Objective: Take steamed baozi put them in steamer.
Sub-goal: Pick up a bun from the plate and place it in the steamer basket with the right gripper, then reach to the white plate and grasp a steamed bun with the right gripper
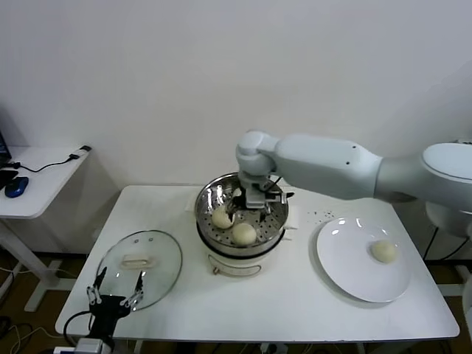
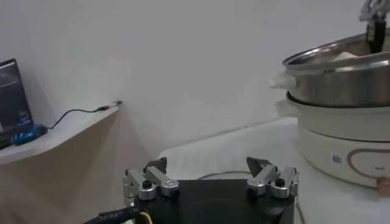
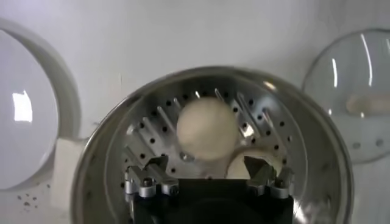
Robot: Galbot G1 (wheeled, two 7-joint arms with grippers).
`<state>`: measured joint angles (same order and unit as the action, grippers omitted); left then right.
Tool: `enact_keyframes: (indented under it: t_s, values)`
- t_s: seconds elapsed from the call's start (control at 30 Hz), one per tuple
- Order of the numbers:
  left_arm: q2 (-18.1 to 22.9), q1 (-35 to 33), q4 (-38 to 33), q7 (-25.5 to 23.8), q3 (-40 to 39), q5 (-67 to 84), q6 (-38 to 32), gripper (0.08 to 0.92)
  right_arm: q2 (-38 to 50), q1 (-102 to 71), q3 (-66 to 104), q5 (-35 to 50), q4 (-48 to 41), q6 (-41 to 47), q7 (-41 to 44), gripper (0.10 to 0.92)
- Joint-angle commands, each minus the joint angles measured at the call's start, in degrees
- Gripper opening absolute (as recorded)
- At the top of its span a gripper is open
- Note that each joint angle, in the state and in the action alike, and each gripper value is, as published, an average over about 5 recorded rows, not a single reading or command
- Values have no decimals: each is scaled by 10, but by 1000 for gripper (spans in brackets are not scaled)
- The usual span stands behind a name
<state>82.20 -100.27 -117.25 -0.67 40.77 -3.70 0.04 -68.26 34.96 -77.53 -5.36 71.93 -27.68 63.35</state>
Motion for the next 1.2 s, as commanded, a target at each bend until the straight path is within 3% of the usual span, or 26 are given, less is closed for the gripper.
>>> enact_keyframes:
  t_s: [0.03,0.17,0.3,0.6,0.87,1.2]
  values:
    - [0,-3,-5,0,-2,0,-1,823,147,140,-136,290,-9,258,-67,823]
    - [2,-3,-8,0,-8,-2,-1,823,237,142,-157,358,3,368,-58,823]
    - [6,-5,-10,0,-15,-6,-2,823,329,100,-129,353,11,409,-45,823]
    - [11,-15,-14,0,-25,-13,-3,823,435,-99,22,175,-21,394,-2,823]
    - [14,-17,-13,3,-19,-12,-2,823,442,-311,218,58,-73,371,-2,823]
    - [19,-25,-10,4,-14,-12,-4,823,368,-359,289,9,-178,327,-6,823]
